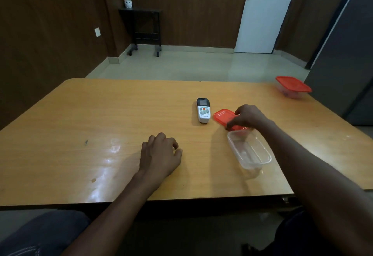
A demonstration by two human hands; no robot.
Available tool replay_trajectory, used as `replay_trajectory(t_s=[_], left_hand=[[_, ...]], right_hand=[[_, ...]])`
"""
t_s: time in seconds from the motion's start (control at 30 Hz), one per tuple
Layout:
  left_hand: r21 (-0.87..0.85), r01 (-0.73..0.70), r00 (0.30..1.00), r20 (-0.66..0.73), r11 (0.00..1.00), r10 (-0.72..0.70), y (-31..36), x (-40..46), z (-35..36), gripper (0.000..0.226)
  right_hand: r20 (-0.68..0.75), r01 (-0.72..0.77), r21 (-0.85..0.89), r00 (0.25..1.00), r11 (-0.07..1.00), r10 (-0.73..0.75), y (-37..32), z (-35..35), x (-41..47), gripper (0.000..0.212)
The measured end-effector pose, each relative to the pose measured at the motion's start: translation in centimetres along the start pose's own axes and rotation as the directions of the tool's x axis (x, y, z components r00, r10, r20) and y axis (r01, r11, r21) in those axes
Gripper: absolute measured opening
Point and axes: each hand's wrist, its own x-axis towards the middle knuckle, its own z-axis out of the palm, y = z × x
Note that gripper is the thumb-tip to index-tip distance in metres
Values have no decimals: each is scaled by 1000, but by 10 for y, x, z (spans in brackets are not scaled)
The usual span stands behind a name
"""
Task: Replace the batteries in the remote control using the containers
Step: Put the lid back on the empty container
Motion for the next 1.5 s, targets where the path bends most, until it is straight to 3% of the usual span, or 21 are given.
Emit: replay_trajectory(t_s=[0.2,0.33,0.4,0.47,0.53,0.6,0.67,0.73,0.9,0.97,1.07,1.13,1.23,1.33,1.43,1.5], left_hand=[[-79,-25,1000,-14,997,24,15,-1,1,31],[-356,-46,997,40,933,65,38,-4,-1,24],[-556,22,989,134,831,64,51,-8,-1,24],[-738,179,953,295,651,73,66,-13,0,37],[-822,380,875,469,423,124,81,-19,3,52],[-823,494,812,552,280,190,94,-23,6,52],[-830,523,805,555,193,207,101,-23,9,34],[-843,535,832,538,59,135,101,-20,10,32],[-868,477,874,485,-137,-35,81,-7,-8,30],[-852,475,871,491,-220,-21,71,-4,-16,37],[-799,488,860,510,-351,33,58,-4,-22,30],[-775,474,866,496,-418,63,49,-5,-20,39],[-765,453,879,469,-457,86,42,-7,-17,55],[-732,465,875,465,-498,134,43,-12,-21,46],[-795,506,861,485,-336,150,47,-14,-23,52],[-836,493,869,486,-242,91,49,-13,-19,71]], right_hand=[[-250,103,77,965,992,-81,-7,-19,-37,98],[-270,109,167,961,980,-61,-8,-28,-81,104],[-212,26,229,977,973,23,-7,-26,-108,105],[-83,-87,318,989,944,119,-4,-24,-129,85],[30,-164,386,986,908,165,-4,-20,-140,75],[32,-171,443,984,880,175,-7,-17,-149,87],[2,-138,492,987,860,158,-16,-13,-161,104],[-18,-99,549,991,830,130,-21,-5,-165,115],[-38,38,787,999,616,-13,-37,1,-177,74],[-90,116,843,993,525,-75,-44,1,-181,57],[-152,162,908,987,387,-58,-53,3,-187,53],[-227,218,894,974,391,-25,-56,9,-186,50],[-259,232,869,966,436,2,-61,17,-188,30],[-279,218,838,959,500,50,-68,29,-187,27],[-294,206,812,953,547,78,-73,34,-186,26],[-305,202,796,948,570,91,-74,35,-184,29]])
